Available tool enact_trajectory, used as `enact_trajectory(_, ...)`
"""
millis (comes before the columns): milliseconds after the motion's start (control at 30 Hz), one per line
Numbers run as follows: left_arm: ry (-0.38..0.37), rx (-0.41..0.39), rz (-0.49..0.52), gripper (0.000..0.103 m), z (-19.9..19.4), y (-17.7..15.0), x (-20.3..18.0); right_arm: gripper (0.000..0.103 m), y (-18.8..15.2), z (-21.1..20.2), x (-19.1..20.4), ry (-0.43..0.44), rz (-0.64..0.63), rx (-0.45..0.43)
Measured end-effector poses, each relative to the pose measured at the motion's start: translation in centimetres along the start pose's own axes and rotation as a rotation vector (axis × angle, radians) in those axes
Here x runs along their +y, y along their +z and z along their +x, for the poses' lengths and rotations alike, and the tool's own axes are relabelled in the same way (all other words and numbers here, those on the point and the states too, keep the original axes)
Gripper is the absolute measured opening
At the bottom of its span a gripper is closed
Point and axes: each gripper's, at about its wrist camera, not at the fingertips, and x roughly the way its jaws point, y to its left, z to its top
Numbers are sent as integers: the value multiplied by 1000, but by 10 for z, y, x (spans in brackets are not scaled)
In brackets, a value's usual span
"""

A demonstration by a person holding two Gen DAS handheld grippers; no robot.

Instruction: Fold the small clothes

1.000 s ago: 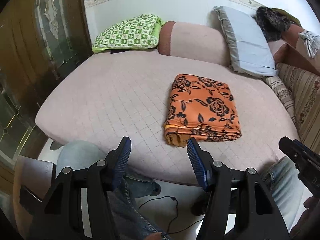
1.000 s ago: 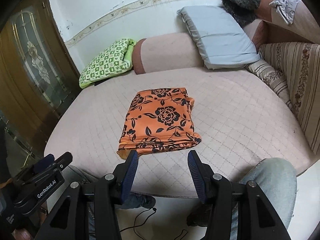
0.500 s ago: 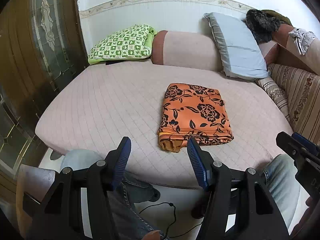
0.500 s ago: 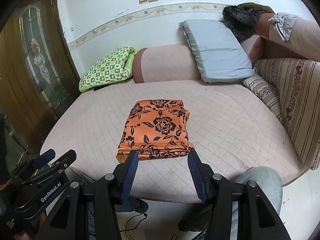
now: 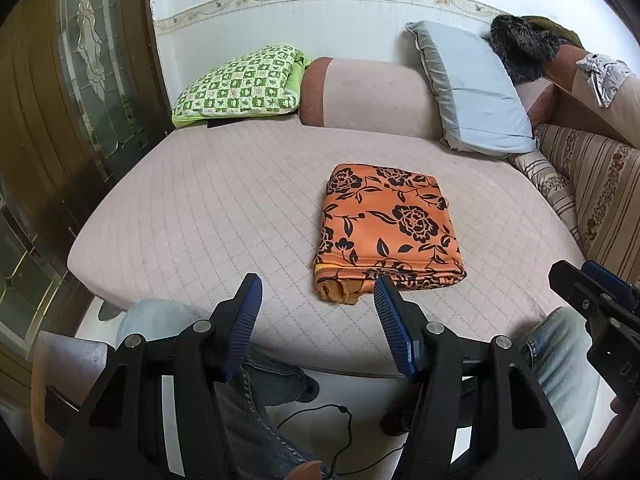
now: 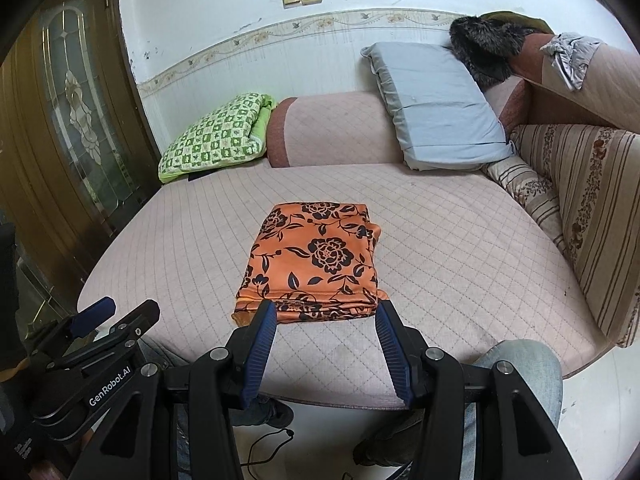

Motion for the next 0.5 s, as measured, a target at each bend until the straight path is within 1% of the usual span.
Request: enact_trajectory(500, 4, 13, 4, 58, 4, -1, -3, 49, 2, 6, -3, -6, 2, 10)
